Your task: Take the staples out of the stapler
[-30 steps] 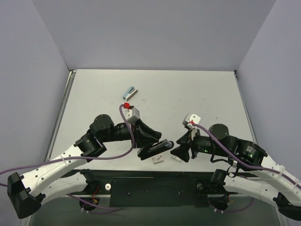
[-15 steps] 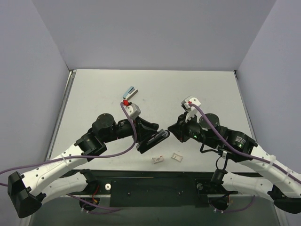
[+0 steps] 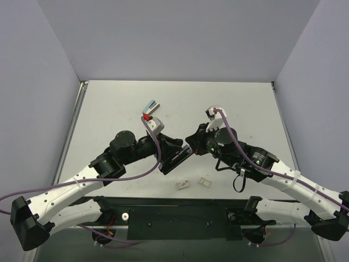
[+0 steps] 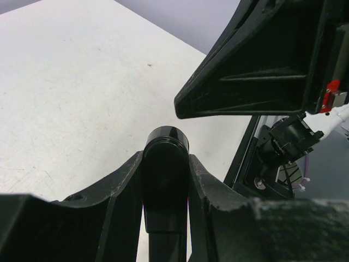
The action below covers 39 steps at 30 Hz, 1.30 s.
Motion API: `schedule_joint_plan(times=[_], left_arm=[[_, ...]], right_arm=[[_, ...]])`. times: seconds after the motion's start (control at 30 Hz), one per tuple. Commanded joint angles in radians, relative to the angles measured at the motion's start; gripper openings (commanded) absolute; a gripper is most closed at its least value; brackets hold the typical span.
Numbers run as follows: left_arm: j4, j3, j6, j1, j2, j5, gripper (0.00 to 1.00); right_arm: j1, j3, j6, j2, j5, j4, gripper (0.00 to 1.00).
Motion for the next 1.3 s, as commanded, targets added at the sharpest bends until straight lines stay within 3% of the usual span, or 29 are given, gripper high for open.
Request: schedule_joint_plan(times=[0.0,0.7,1.27], left_arm=[[0.134,0.078,0.002,0.004,-0.002,-0.027,0.0],[0.232,0.134,0.028,0.005,0.067,-0.127,0.0],[0.431,0.219,0.039,0.037,0.216,-0.196,0.0]], right_arm=[[-0.009,-0.026,0.057,0.031,0.037,0.079,0.0],[-0.073,-0.196,0.166,0.088,0.049,0.174,0.0],[-0.201,-0.31,0.135,0.182,-0.049,0.427,0.0]])
